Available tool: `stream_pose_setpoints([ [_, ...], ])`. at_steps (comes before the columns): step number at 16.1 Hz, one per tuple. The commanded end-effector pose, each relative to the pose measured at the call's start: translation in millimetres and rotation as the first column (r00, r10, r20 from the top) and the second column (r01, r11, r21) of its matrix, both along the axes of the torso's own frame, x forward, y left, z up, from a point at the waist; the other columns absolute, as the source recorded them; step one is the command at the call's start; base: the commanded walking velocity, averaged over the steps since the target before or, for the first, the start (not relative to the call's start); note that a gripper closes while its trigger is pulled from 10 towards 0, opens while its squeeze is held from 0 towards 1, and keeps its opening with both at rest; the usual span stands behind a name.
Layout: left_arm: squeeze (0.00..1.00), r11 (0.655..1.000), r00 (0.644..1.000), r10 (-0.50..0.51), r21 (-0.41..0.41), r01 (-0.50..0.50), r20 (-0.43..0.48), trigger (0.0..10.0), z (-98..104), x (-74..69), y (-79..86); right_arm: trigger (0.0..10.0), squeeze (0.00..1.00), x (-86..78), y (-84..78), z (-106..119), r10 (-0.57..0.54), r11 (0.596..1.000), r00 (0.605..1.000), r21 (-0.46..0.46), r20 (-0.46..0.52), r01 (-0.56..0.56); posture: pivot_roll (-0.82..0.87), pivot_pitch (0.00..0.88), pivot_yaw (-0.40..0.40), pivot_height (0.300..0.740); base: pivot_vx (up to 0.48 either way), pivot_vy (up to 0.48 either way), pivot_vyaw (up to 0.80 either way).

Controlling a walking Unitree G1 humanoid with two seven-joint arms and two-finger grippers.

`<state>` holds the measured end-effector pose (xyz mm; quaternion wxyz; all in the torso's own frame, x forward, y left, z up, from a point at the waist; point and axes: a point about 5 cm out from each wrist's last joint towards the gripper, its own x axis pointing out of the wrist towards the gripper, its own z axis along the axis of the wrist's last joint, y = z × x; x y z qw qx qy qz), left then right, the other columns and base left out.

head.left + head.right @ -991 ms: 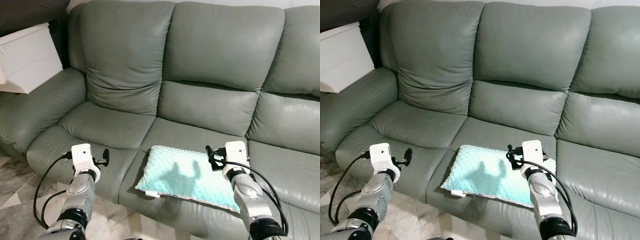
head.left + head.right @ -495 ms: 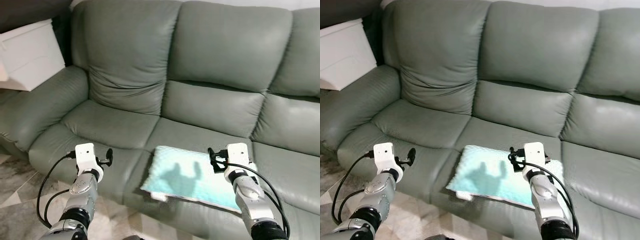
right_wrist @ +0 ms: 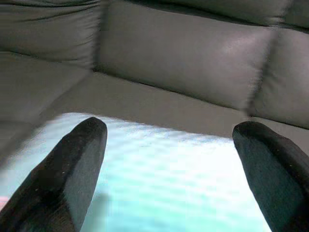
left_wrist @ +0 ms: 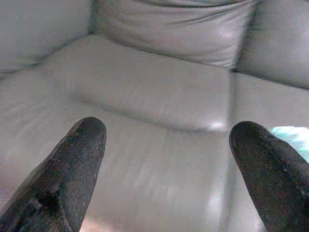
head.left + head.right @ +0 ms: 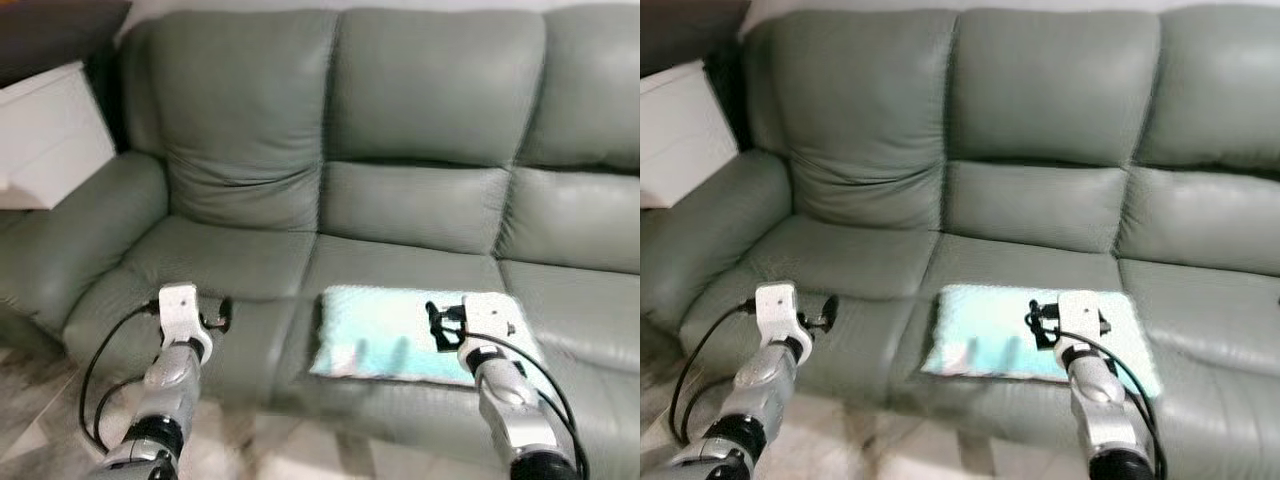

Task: Move the pillow to the sofa

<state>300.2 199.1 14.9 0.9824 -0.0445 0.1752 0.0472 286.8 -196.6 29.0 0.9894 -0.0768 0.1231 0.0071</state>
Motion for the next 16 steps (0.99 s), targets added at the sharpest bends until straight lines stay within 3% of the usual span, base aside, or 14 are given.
stream_pose_setpoints([
  [1, 0.00, 0.999, 1.000, 0.007, 0.039, -0.007, 0.009, 10.0, 3.1, -0.2, 9.7, 10.0, 0.00, 6.2, 11.7, 7.8, 0.030, 0.999, 0.999, 0.018, 0.034, -0.031, -0.18, 0.000, 0.074, 0.740, 0.000, 0.000, 0.00],
  [8, 0.00, 0.996, 0.999, -0.012, 0.084, 0.009, 0.030, 10.0, 4.6, -1.1, 7.6, 10.0, 0.00, 2.6, 14.3, 6.5, 0.046, 0.999, 0.998, 0.015, 0.031, -0.047, -0.18, 0.000, 0.074, 0.740, 0.000, 0.000, 0.00],
  [16, 0.00, 0.996, 1.000, -0.019, 0.091, 0.017, 0.025, 10.0, 3.0, -2.9, 6.8, 10.0, 0.00, 1.3, 17.5, 6.5, 0.074, 0.997, 0.997, 0.012, 0.029, -0.074, -0.18, 0.000, 0.066, 0.740, 0.000, 0.000, 0.75],
])
